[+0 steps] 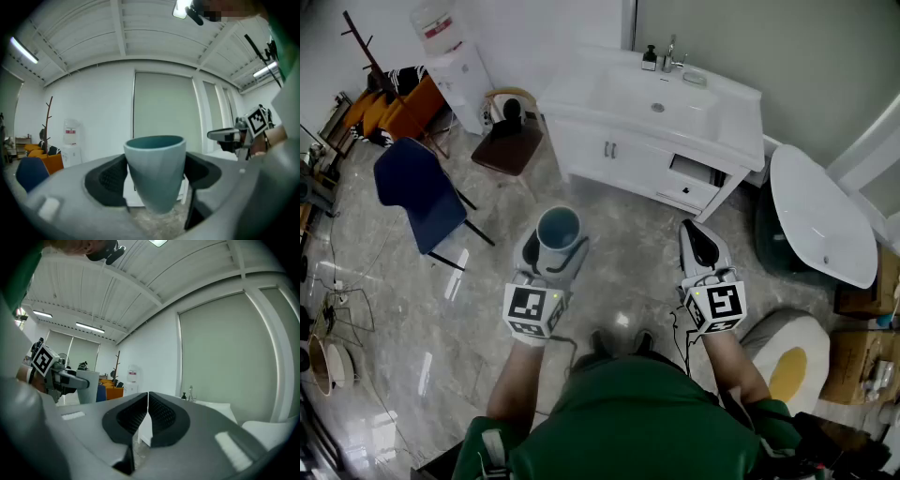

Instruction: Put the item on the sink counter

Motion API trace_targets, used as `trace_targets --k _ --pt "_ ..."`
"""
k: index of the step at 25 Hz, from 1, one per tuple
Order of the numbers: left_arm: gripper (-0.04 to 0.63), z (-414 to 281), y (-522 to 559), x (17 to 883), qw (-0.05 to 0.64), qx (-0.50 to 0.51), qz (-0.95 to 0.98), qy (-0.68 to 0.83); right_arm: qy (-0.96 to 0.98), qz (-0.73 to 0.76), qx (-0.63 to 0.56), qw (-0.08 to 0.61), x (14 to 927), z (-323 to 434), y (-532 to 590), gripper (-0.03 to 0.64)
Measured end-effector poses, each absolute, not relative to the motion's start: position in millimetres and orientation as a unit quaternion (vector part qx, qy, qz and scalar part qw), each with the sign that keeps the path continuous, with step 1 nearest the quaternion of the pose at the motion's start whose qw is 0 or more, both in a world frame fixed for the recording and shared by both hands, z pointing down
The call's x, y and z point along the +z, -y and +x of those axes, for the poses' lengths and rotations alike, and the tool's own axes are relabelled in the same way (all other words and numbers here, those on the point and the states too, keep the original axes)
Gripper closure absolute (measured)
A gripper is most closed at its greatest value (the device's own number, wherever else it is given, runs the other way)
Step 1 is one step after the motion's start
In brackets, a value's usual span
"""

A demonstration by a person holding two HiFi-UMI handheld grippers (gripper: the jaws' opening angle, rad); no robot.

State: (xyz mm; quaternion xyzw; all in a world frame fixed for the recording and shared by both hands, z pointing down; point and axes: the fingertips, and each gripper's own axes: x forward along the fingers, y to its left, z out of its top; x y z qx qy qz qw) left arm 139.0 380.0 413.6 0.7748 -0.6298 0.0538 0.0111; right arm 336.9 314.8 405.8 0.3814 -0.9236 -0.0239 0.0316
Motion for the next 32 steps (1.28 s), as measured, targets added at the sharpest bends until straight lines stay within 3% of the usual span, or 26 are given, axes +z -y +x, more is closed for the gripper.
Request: trace_targets --k 15,22,32 --pt "0.225 178 -365 399 -0.003 0.049 0.754 0.655 0.918 0.395 -0.018 -0.017 384 398 -281 0.609" --pt "0.226 194 -370 400 -0.003 0.052 0.737 0.674 0.931 0.365 0.003 -0.009 398 409 -270 0.609" --pt "0.225 140 -322 419 0.024 0.043 0.727 0.685 0.932 0.363 0.019 0.009 418 360 -220 0.609"
